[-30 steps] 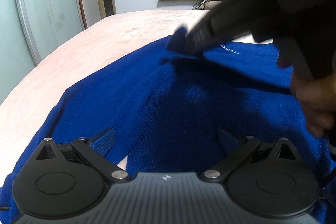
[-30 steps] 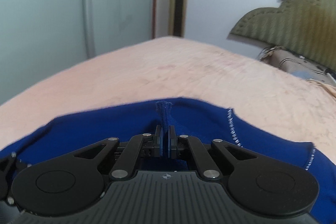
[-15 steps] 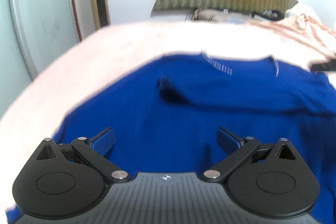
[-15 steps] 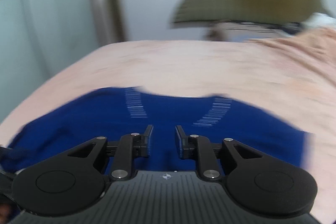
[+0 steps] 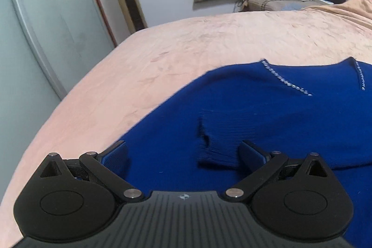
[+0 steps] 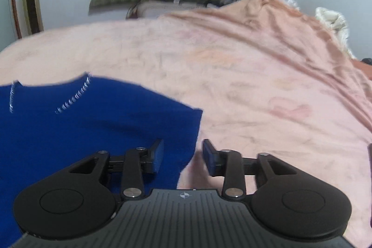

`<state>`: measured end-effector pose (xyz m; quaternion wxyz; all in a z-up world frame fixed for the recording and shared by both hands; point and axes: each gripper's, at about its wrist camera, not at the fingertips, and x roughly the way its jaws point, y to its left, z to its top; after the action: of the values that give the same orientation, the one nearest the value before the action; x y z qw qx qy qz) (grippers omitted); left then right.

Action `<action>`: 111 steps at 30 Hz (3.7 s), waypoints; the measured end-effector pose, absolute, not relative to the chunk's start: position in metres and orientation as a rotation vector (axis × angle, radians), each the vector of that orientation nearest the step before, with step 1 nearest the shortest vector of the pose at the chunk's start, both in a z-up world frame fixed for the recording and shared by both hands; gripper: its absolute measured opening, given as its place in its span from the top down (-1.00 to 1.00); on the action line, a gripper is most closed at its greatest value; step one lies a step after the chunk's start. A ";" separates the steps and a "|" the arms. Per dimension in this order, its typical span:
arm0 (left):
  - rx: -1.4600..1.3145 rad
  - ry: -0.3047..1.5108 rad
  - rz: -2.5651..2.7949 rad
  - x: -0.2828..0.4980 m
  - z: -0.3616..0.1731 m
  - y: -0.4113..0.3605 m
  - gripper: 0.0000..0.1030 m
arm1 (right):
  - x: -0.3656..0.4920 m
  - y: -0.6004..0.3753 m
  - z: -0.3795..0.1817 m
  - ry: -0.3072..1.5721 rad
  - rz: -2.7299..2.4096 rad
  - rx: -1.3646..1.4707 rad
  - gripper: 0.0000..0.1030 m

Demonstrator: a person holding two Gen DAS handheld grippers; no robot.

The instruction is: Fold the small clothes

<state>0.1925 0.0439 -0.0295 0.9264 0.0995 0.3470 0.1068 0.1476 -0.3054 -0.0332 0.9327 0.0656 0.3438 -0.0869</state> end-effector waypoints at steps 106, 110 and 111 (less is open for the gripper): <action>-0.053 0.742 0.528 -0.055 0.027 0.273 -0.57 | 0.047 -0.011 -0.012 0.671 0.731 -0.204 -0.76; -0.522 0.771 0.324 -0.090 0.017 0.287 -0.57 | 0.049 -0.009 -0.014 0.669 0.733 -0.198 -0.79; -0.614 0.768 0.322 -0.094 0.009 0.290 -0.57 | 0.048 -0.008 -0.015 0.668 0.733 -0.196 -0.80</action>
<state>-0.0944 0.2903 0.0095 0.8692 -0.2935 0.3669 0.1541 0.0484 -0.0080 -0.0145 0.8750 -0.0938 0.3200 0.3510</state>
